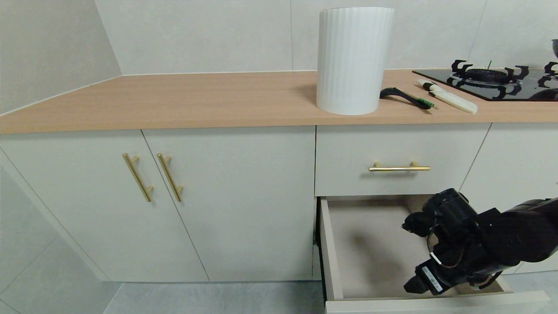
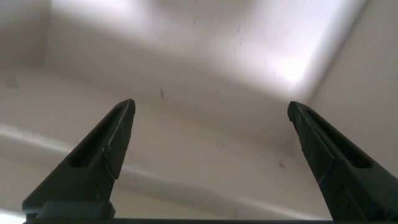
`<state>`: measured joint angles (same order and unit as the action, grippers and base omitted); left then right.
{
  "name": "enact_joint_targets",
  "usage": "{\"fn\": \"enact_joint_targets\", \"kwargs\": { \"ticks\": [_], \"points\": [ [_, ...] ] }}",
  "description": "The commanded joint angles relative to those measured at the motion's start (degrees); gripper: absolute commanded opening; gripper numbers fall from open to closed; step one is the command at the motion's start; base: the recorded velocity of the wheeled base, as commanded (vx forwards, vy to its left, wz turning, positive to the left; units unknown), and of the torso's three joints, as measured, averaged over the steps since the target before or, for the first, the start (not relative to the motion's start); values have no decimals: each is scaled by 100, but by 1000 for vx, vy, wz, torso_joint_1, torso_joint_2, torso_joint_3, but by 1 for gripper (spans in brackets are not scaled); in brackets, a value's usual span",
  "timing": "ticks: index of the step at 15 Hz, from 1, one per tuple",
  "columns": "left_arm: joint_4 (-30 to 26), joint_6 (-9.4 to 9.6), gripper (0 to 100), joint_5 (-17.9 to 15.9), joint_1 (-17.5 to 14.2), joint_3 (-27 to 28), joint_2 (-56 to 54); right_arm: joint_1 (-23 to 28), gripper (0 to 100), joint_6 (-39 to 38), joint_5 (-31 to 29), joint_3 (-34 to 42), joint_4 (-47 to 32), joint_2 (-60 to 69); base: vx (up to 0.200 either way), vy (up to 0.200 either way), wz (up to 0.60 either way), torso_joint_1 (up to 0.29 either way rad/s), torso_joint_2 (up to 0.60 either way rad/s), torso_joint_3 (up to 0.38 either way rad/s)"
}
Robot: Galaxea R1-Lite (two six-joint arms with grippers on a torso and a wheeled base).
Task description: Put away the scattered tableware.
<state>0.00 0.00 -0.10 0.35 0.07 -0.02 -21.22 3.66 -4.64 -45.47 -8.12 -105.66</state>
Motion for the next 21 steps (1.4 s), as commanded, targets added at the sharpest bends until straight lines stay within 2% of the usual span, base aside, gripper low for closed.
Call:
{"fn": "enact_joint_targets", "kwargs": {
  "ticks": [1, 4, 12, 17, 21],
  "points": [
    [0, 0, 100, 1, 0, 1, 2, -49, 100, 83, -1, -41, -181, 98, 0, 0, 0, 0, 0, 0],
    [0, 0, 100, 1, 0, 1, 2, -189, 100, 258, -19, -85, -788, 151, 0, 0, 0, 0, 0, 0],
    [0, 0, 100, 1, 0, 1, 2, -453, 100, 504, -72, -76, -1614, 194, 0, 0, 0, 0, 0, 0],
    [0, 0, 100, 1, 0, 1, 2, -426, 100, 417, -195, -252, -1561, 212, 0, 0, 0, 0, 0, 0],
    [0, 0, 100, 1, 0, 1, 2, -339, 100, -348, -230, -656, -1341, 660, 0, 0, 0, 0, 0, 0]
  ]
}}
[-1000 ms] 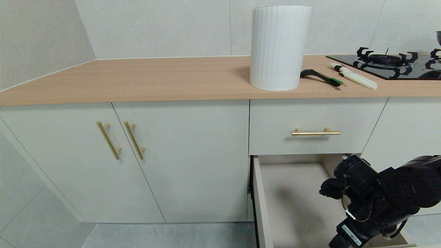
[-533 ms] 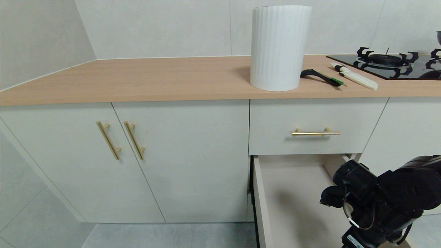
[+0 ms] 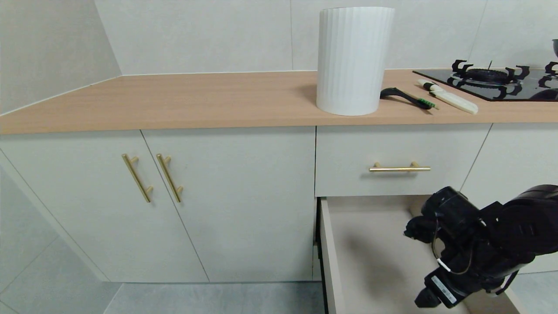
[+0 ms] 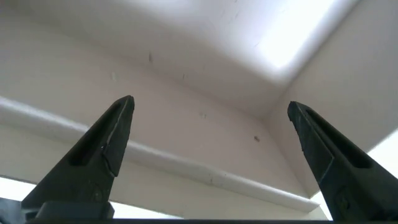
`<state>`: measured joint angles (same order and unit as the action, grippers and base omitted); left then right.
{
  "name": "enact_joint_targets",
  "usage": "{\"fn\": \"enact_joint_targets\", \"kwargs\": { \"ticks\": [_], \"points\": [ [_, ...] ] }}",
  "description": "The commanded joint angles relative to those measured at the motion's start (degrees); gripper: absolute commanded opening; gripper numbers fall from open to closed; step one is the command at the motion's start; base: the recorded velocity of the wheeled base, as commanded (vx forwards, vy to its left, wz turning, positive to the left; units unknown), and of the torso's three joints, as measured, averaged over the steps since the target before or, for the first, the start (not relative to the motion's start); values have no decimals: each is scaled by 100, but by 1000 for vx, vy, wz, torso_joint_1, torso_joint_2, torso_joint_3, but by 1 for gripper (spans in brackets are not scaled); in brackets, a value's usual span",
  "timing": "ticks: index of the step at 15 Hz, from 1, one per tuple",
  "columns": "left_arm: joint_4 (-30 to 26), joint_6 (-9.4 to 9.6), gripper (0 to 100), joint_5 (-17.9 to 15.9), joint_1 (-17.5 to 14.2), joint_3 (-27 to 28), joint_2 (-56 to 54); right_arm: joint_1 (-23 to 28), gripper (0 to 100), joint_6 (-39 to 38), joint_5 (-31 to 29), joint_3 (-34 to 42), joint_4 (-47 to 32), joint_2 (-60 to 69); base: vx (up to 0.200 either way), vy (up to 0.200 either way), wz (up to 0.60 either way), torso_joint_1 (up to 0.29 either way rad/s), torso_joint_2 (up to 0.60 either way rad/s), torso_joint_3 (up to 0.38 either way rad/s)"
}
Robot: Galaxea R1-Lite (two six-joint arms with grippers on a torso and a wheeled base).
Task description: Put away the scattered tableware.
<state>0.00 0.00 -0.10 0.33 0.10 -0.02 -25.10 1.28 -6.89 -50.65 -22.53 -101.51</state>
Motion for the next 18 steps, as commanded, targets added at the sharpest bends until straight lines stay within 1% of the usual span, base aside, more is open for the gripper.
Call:
{"fn": "enact_joint_targets", "kwargs": {
  "ticks": [1, 3, 5, 9, 13, 15, 18],
  "points": [
    [0, 0, 100, 1, 2, -1, 2, 84, 100, -190, -14, -129, 381, 386, 0, 0, 0, 0, 0, 0],
    [0, 0, 100, 1, 2, -1, 2, 260, 100, -233, -6, -76, 926, 659, 0, 0, 0, 0, 0, 0],
    [0, 0, 100, 1, 2, -1, 2, 401, 100, -233, -6, -32, 1304, 835, 0, 0, 0, 0, 0, 0],
    [0, 0, 100, 1, 2, -10, 2, 480, 100, -225, -14, 319, 2525, 975, 0, 0, 0, 0, 0, 0],
    [0, 0, 100, 1, 2, -1, 2, 576, 100, -225, -23, 556, 3439, 984, 0, 0, 0, 0, 0, 0],
    [0, 0, 100, 1, 2, -1, 2, 568, 100, -198, -32, 697, 3756, 984, 0, 0, 0, 13, -57, -35],
    [0, 0, 100, 1, 2, -1, 2, 568, 100, -190, -32, 759, 3896, 975, 0, 0, 0, 79, -242, -255]
  ]
}}
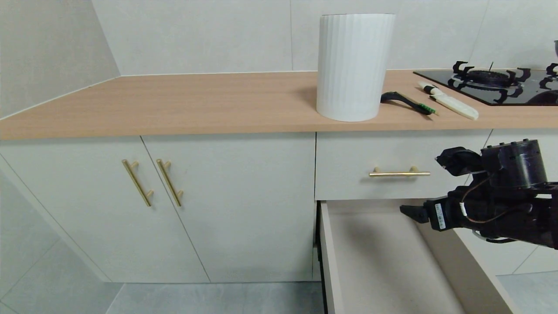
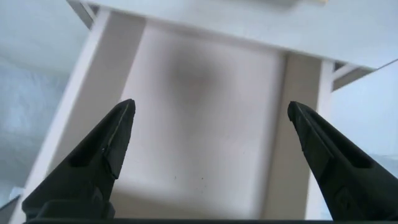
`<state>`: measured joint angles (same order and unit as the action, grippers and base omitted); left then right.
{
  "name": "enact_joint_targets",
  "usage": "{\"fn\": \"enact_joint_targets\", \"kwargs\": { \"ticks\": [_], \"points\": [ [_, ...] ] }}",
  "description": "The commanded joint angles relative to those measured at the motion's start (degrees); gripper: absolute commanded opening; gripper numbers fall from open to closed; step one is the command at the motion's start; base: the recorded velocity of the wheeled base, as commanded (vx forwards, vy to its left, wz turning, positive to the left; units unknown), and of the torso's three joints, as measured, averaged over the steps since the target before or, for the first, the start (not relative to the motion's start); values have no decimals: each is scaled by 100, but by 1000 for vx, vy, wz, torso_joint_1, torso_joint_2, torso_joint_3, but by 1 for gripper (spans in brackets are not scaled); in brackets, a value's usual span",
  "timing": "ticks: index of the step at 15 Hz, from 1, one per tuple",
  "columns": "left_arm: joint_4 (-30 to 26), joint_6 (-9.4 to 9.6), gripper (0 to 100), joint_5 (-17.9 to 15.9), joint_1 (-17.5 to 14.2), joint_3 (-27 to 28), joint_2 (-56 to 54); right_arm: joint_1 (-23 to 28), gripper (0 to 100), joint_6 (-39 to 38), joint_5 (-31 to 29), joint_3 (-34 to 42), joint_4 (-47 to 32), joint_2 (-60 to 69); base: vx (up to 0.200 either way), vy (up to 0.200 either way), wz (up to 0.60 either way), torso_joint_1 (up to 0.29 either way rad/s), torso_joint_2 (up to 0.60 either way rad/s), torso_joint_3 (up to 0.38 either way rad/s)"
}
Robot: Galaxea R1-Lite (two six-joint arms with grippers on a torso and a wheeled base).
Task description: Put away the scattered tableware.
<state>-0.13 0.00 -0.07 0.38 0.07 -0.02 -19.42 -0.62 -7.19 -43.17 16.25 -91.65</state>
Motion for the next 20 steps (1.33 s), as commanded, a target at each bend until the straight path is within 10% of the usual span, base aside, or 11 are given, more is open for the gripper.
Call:
{"fn": "enact_joint_targets", "kwargs": {
  "ticks": [1, 20],
  "points": [
    [13, 0, 100, -1, -3, 1, 2, 0, 100, 1, -1, 10, 19, -11, 0, 0, 0, 139, -349, -320],
    [13, 0, 100, -1, -3, 1, 2, 87, 100, -26, -423, 36, 810, -591, 0, 0, 0, 152, -413, -246]
  ]
}}
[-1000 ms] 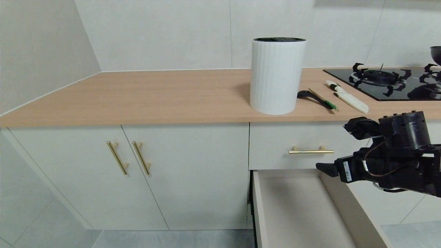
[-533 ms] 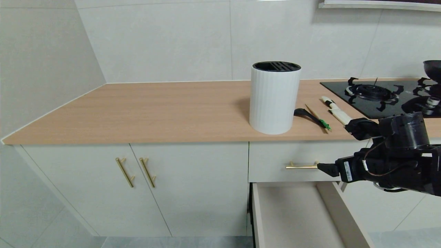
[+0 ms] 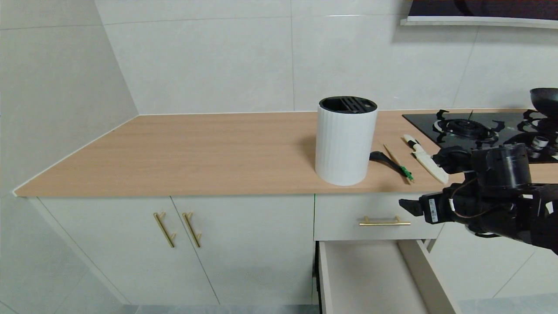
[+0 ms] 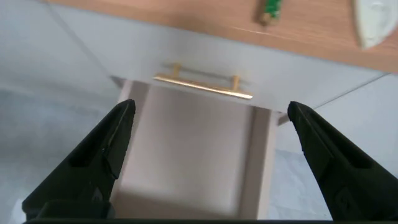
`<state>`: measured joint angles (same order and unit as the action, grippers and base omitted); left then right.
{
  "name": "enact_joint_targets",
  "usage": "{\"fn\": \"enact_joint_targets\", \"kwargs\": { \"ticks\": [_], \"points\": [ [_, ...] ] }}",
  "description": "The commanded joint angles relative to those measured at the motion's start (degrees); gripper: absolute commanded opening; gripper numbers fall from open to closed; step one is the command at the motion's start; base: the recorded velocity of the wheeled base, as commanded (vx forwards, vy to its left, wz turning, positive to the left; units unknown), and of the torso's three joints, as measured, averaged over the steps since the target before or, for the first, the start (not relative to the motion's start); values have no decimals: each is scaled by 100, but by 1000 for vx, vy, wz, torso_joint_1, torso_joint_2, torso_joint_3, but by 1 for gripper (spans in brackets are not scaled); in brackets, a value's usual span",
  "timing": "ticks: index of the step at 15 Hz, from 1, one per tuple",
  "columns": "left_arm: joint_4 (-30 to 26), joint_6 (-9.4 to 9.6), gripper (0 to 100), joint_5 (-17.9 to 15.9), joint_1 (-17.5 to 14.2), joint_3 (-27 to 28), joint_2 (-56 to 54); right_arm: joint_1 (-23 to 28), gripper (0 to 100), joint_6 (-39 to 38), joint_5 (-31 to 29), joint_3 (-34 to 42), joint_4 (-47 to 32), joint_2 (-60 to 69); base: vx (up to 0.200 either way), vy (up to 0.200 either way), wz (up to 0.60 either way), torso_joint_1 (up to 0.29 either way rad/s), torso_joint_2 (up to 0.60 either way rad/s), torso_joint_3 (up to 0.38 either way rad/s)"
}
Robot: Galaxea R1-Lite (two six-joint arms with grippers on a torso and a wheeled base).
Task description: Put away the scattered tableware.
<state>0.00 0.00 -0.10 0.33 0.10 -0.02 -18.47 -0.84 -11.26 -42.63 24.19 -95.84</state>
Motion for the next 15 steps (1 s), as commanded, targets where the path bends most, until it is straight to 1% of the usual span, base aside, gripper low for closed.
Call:
{"fn": "enact_joint_targets", "kwargs": {
  "ticks": [1, 2, 4, 6, 7, 8, 10, 12, 15],
  "points": [
    [0, 0, 100, 1, 2, -1, 2, -8, 100, -4, -210, -44, 201, -312, 0, 0, 0, 0, 0, 0],
    [0, 0, 100, 1, 2, -1, 2, -8, 100, -48, -324, -44, 394, -426, 0, 0, 0, 0, 0, 0],
    [0, 0, 100, 1, 2, -1, 2, -25, 100, -162, -350, -52, 596, -532, 0, 0, 0, 0, 0, 0],
    [0, 0, 100, 1, 2, -1, 2, -43, 100, -487, -359, -290, 517, -514, 0, 0, 0, 0, 0, 0],
    [0, 0, 100, 1, 2, -1, 2, -43, 100, -514, -359, -422, 411, -506, 0, 0, 0, 0, 0, 0],
    [0, 0, 100, 1, 2, -10, 2, -16, 100, -514, -359, -756, 86, -541, 0, 0, 0, 0, 0, 0],
    [0, 0, 100, 1, 2, -1, 2, 1, 100, -637, -341, -1705, -837, -734, 0, 0, 0, 0, 0, 0],
    [0, 0, 100, 1, 2, -1, 2, 10, 100, -1006, -341, -2329, -1408, -1007, 0, 0, 0, 0, 0, 0],
    [0, 0, 100, 1, 2, -1, 2, 186, 100, -1058, -341, -2425, -1399, -1297, 0, 0, 0, 0, 0, 0]
  ]
}}
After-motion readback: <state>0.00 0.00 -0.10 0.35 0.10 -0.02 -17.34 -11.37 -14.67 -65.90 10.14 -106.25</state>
